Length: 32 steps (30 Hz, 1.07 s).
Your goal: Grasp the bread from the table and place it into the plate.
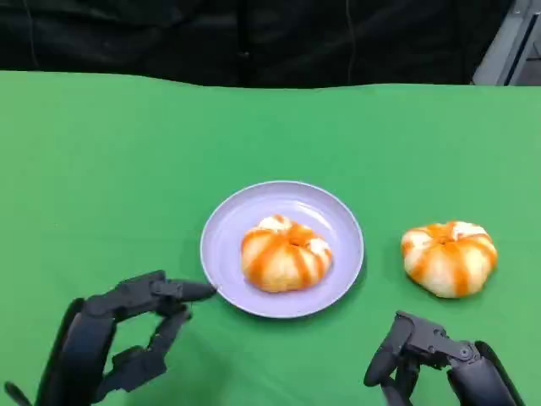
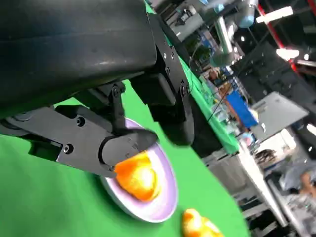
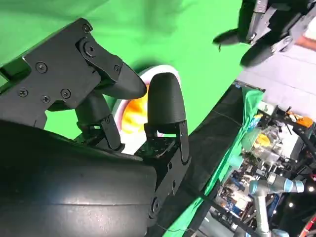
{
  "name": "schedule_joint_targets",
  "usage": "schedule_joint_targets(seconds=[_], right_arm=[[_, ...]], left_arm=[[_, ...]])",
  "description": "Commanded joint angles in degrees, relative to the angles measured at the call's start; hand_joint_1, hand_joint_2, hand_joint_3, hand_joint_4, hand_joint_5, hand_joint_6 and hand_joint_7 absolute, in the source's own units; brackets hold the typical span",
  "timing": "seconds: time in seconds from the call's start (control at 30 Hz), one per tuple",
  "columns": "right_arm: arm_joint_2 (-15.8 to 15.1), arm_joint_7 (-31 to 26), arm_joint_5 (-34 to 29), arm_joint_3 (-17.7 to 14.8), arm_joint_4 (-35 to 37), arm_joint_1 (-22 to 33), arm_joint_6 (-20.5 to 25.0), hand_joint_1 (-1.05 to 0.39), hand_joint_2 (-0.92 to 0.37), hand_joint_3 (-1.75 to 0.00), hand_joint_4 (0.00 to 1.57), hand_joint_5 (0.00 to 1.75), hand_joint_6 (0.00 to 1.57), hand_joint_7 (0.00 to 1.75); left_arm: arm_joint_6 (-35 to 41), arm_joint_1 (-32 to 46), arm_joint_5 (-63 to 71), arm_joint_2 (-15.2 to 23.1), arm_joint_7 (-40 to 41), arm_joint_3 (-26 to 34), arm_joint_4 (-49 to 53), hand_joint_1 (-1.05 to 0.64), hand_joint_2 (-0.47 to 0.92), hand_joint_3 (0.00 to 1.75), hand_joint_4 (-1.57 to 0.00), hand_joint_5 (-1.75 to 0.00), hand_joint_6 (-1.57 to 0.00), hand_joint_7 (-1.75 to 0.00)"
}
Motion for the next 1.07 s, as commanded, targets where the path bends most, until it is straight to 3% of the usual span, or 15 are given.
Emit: schedule_joint_targets(seconds=[0.03,0.23,1.07], right_arm=[[-0.8,0.2,0.9,-0.6,0.0,0.2,-0.2,-0.17,-0.43,-1.3,0.77,1.75,0.68,1.44],[-1.0,0.5,1.4,-0.6,0.1,0.2,-0.3,-0.17,-0.43,-1.29,0.76,1.75,0.69,1.44],[-0.9,-0.2,1.2,-0.8,0.8,0.4,-1.7,-0.15,-0.43,-1.3,0.78,1.75,0.69,1.42]], left_arm=[[3.5,1.7,-3.2,-1.7,-2.8,1.1,-2.2,0.09,0.37,1.46,-0.93,-1.67,-0.86,-1.43],[4.9,1.0,-2.8,-3.3,-4.4,2.1,-1.8,0.09,0.39,1.37,-0.91,-1.72,-0.81,-1.49],[3.2,0.3,0.6,-5.0,-5.3,3.4,-0.4,0.03,0.32,1.45,-0.9,-1.72,-0.85,-1.48]])
